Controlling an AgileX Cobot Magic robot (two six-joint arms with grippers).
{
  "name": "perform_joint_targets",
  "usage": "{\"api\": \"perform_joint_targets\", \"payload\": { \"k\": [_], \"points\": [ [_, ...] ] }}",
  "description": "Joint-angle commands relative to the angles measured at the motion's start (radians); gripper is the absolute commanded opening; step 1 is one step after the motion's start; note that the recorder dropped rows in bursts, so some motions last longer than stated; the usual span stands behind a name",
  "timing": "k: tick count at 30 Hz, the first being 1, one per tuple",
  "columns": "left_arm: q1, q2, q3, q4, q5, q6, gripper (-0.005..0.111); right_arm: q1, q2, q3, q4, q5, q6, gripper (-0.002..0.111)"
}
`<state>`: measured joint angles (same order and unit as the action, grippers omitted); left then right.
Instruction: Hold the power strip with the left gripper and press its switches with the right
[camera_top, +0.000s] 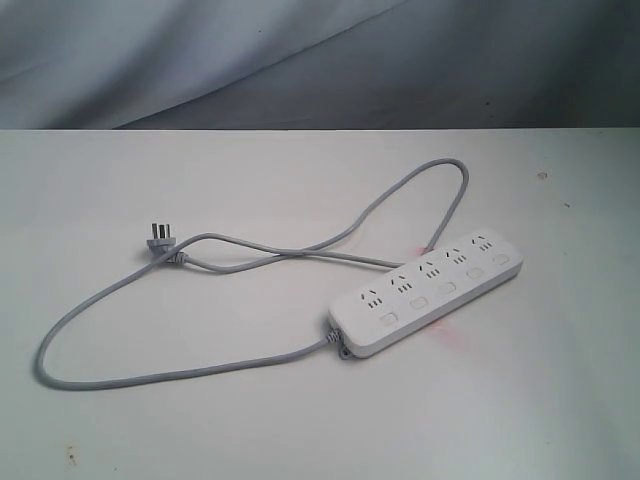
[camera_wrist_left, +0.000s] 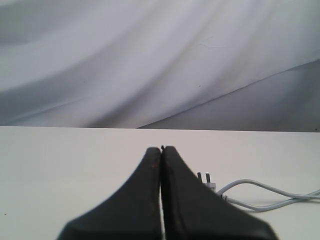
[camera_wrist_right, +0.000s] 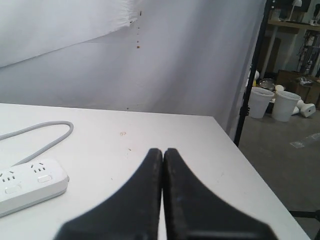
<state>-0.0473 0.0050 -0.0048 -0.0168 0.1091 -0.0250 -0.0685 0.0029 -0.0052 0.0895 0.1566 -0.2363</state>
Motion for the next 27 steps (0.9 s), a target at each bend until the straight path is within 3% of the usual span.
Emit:
{"api": "perform_joint_targets", "payload": {
  "k": [1,15,27],
  "points": [
    [0.004,-0.005,0.005,-0.004,-0.003,0.001,0.0,0.0,-0.003,0.005,0.007,-0.014,0.008,0.0],
    [0.004,-0.005,0.005,-0.004,-0.003,0.001,0.0,0.0,-0.003,0.005,-0.035,0.057,0.105,0.0],
    [0.004,-0.005,0.005,-0.004,-0.003,0.001,0.0,0.0,-0.003,0.005,-0.104,-0.007,0.171,0.0]
  ]
}}
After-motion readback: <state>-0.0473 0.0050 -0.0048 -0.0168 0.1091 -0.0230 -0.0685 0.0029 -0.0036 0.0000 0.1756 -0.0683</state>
